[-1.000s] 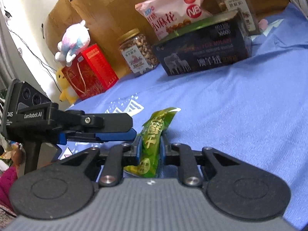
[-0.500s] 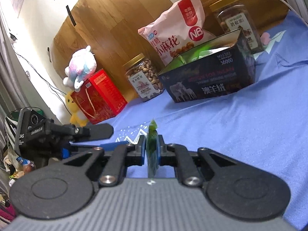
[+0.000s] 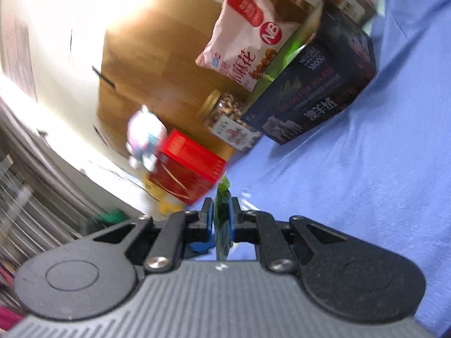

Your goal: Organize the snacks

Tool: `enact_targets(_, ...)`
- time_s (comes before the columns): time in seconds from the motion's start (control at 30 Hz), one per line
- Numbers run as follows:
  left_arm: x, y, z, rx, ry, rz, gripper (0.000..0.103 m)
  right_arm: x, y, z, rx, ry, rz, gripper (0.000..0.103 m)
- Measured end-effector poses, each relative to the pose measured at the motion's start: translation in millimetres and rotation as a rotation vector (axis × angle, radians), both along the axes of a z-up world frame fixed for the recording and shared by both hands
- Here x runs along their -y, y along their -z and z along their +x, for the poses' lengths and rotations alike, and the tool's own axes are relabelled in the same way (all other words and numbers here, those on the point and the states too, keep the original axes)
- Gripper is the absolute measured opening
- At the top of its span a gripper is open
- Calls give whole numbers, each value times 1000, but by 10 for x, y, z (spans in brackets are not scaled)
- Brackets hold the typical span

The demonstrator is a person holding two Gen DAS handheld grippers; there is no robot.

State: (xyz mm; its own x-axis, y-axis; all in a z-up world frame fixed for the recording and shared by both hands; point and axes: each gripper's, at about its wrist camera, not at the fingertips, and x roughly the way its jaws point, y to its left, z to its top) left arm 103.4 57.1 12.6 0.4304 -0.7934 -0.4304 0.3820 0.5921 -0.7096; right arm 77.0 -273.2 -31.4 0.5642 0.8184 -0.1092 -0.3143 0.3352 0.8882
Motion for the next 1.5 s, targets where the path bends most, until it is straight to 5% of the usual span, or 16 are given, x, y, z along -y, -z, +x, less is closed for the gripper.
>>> enact_targets(0.03,23,-7,14,2,7,-2,83,25,16,27,-14,-2,42,14)
enact_targets(0.13,145,-65,86,17,45,14,57,46,67,118,-56,-48,144,14)
enact_targets(0.2,234,-139,152,34,62,43,45,16,19,179,-56,-58,124,14)
enact_targets(0.37,341,-412,423,113,41,122,45,9,-296,414,45,-21,8,14)
enact_targets(0.47,429,-624,693,170,17,185,45,-115,-653,698,197,48,-137,14)
enact_targets(0.67,658,-765,1300,235,-64,342,54,-213,-781,1196,269,119,-254,15)
enact_targets(0.8,819,-626,1585,231,-144,485,54,-374,-699,1460,301,229,-458,17)
enact_targets(0.87,832,-557,1645,206,-165,521,60,-419,-624,1503,305,278,-564,32)
enact_targets(0.9,819,-525,1645,195,-171,521,61,-376,-577,1503,299,305,-585,39)
enact_targets(1.2,767,-648,1223,259,-205,519,63,-228,-636,1053,356,378,-563,41)
enact_targets(1.5,748,-565,417,322,-280,629,66,-355,-511,239,332,404,-604,46)
